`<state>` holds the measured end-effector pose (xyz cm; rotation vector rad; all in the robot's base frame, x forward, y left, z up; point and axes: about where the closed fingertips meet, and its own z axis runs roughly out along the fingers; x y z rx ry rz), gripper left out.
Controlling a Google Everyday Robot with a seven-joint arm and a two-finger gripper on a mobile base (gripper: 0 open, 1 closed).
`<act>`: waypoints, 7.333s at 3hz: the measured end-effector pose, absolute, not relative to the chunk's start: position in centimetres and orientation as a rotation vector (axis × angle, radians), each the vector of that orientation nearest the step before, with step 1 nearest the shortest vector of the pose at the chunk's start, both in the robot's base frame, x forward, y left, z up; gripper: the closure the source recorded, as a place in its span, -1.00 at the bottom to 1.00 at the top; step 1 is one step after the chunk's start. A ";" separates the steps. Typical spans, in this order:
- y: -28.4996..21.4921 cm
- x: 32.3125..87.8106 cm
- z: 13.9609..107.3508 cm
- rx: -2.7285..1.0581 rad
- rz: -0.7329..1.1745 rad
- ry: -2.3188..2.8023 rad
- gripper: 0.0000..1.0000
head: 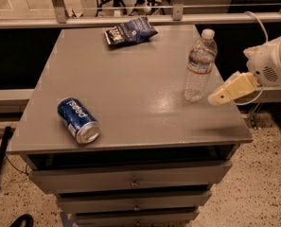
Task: Move water bottle near blue chip bag
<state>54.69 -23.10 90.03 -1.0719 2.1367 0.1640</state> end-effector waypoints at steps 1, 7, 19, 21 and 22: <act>-22.6 56.2 89.6 -0.937 0.314 2.064 -1.00; -16.1 58.9 90.1 -0.876 0.563 1.744 0.30; -9.7 84.0 95.4 -0.889 0.496 1.494 1.00; -8.2 85.3 93.3 -0.886 0.601 1.549 1.00; -7.8 85.8 92.2 -0.901 0.627 1.585 1.00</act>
Offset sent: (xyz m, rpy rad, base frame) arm 0.0315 0.0259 0.0040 0.5240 -0.0883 0.0015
